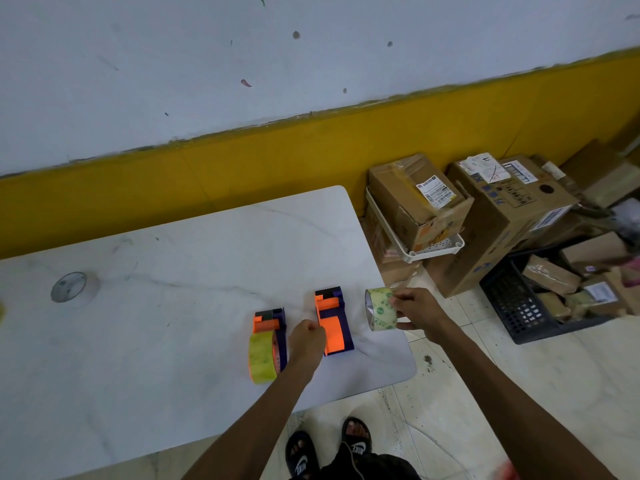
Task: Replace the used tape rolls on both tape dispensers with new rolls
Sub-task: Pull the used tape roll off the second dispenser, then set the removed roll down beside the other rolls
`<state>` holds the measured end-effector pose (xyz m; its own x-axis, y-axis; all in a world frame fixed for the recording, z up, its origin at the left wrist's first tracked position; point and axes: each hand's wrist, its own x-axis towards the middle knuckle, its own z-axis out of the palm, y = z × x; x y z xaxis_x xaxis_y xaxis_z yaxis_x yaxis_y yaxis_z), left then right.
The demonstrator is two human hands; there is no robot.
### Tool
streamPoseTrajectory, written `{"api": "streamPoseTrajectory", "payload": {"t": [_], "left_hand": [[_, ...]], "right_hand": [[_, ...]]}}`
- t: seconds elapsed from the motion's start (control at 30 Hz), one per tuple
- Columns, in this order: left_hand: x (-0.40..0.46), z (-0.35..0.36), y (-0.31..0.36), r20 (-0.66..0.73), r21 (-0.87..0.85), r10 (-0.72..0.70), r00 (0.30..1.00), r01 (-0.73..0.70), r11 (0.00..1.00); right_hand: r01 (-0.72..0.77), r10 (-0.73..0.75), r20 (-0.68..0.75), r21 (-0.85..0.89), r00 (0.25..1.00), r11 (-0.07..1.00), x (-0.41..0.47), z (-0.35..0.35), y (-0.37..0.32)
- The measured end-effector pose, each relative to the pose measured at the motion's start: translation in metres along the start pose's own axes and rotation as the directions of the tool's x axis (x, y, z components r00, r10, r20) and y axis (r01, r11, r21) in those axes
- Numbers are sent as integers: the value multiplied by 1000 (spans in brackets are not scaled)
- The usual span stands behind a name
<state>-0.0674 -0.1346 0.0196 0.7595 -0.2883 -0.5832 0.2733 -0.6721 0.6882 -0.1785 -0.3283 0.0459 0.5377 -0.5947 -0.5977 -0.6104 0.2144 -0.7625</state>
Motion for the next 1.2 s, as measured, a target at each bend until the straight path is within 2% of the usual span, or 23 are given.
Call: {"api": "streamPoseTrajectory", "payload": {"t": [0.13,0.27,0.43,0.57,0.67,0.8,0.93,1.2], "left_hand": [[-2,-1,0,-146,74,85,986,-75,994],[-4,-5,16,-171,70,172,970,-162,984],[-5,-5,41,-52,-119,208,977,-213,970],[-14,-14,55,-72,-254,239,968,-250,934],[-22,-35,53,-153,-308,193,969,-232,923],[-31,-80,26,-335,-268,128,933,-225,937],[-48,-133,-11,-472,-351,-10,882,-177,920],[-97,-228,-101,-624,-485,-221,749,-150,861]], "right_hand": [[10,-10,12,9,1000,1000,-3,-1,-4],[19,-19,17,6,1000,1000,-3,-1,-8],[82,-83,98,6,992,997,-4,14,-27],[140,-144,251,36,957,990,-7,46,-52],[194,-188,332,15,924,981,-8,83,-70],[257,-205,471,-48,858,965,-19,142,-87],[307,-196,590,-93,784,947,-45,211,-95],[427,-121,795,-185,595,885,-119,345,-88]]}}
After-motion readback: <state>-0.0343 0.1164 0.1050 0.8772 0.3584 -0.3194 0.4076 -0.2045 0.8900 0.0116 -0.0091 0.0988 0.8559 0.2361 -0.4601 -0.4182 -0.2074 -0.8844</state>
